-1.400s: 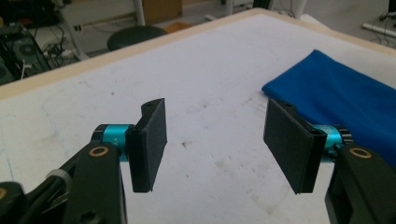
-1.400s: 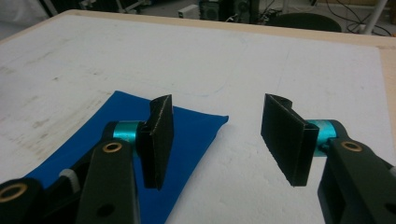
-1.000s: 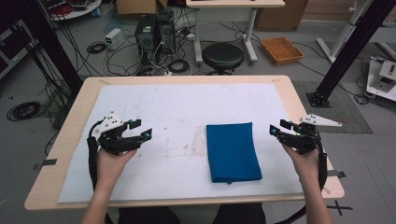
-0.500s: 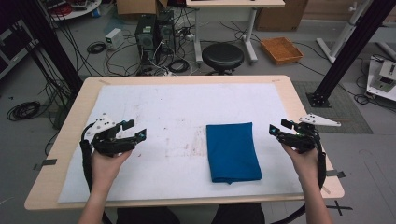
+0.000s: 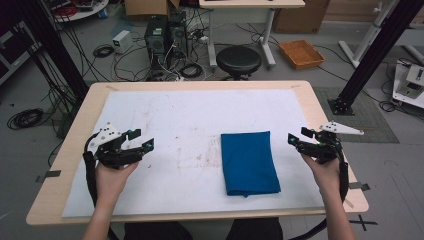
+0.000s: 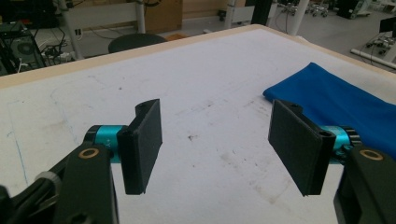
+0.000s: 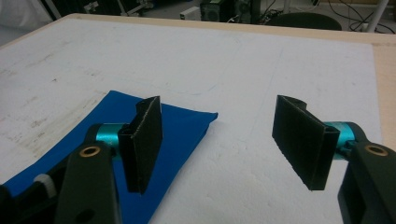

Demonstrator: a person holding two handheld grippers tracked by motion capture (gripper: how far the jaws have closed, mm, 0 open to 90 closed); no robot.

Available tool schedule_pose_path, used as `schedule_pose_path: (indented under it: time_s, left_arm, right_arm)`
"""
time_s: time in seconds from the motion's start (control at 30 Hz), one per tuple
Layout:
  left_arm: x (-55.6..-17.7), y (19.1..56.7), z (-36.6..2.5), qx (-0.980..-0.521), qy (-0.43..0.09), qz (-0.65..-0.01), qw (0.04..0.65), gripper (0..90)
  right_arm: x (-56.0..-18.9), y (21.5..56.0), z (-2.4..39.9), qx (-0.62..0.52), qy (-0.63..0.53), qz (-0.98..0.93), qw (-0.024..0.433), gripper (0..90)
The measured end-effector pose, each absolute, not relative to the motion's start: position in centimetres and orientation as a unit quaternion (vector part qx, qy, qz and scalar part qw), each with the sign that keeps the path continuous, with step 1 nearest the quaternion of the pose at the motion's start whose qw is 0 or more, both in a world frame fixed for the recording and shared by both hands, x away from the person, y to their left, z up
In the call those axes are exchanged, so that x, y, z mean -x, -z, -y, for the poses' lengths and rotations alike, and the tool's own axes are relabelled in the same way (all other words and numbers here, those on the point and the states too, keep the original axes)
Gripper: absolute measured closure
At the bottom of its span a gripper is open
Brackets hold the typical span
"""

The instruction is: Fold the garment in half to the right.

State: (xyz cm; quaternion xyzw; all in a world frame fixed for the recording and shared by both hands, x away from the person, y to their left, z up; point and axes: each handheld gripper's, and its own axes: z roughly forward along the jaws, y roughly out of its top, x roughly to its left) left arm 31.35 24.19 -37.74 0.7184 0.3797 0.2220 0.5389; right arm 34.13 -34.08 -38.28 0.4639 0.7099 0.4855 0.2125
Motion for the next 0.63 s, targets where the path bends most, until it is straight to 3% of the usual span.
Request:
schedule_pose_path:
  time_s: [0.63]
  left_arm:
    - [-31.66,38.70,-23.92,-0.722,-0.215,-0.389,0.529,35.0]
  right_arm:
    - [-34.20,38.30,33.88,-0.457,-0.481,-0.716,0.218,32.7]
